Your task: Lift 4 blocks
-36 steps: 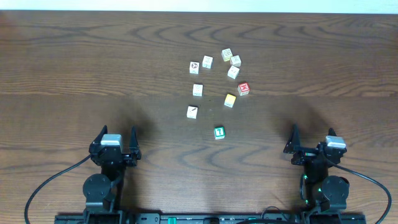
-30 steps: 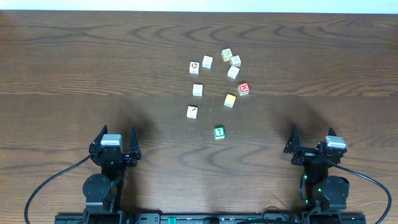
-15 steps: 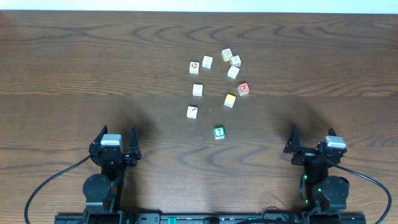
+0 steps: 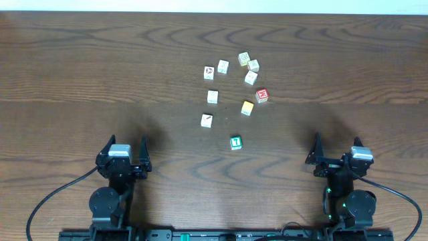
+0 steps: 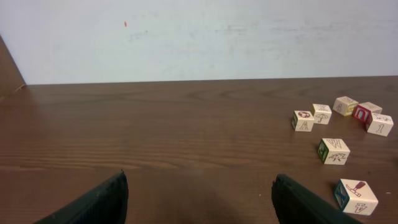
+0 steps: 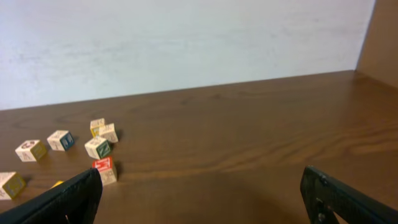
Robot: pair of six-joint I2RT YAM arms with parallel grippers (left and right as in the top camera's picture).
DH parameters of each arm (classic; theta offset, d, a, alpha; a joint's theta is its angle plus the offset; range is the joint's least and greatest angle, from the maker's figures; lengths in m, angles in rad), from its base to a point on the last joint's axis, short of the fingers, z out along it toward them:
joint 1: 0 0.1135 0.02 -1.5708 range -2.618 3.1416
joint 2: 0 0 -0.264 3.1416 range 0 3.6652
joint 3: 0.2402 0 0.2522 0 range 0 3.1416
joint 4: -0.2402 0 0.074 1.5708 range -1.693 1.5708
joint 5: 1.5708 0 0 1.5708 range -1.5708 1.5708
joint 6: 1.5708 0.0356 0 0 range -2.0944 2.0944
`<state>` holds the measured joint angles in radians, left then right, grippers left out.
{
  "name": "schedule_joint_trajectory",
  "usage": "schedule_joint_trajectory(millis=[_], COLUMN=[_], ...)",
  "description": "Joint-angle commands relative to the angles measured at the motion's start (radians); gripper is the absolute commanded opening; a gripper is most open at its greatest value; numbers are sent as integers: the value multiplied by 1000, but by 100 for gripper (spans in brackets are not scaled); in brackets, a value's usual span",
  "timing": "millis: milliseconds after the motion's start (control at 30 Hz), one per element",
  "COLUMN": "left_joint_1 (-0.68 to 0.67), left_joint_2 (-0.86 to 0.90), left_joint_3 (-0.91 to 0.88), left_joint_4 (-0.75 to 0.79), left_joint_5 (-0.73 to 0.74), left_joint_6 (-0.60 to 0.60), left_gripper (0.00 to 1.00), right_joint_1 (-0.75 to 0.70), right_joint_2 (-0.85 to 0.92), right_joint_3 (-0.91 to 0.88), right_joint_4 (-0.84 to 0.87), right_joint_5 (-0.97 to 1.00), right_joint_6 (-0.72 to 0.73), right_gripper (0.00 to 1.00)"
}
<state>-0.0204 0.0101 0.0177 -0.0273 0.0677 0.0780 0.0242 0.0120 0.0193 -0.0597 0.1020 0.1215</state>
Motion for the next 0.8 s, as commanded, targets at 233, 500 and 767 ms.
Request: schedule_joint_trajectory(millis=[233,500,767], left_joint_1=[6,6,6], left_joint_2=[-5,-5,-5], left_joint_3=[-14,-14,-14], left_joint_4=[-40,-40,-40], left_joint_5=[-2,-1,-1], left_joint_6=[-5,-5,-5], left_gripper=[74,74,74], right_joint_1=[-12,-11,-11], right_joint_2=[0,57,239], right_joint_3=[-5,75,248], right_joint_4=[-20,-131,-212], right_joint_5=[-267,-275,-258], right_joint_6=[-13,-132,-185], right_gripper=[99,99,99])
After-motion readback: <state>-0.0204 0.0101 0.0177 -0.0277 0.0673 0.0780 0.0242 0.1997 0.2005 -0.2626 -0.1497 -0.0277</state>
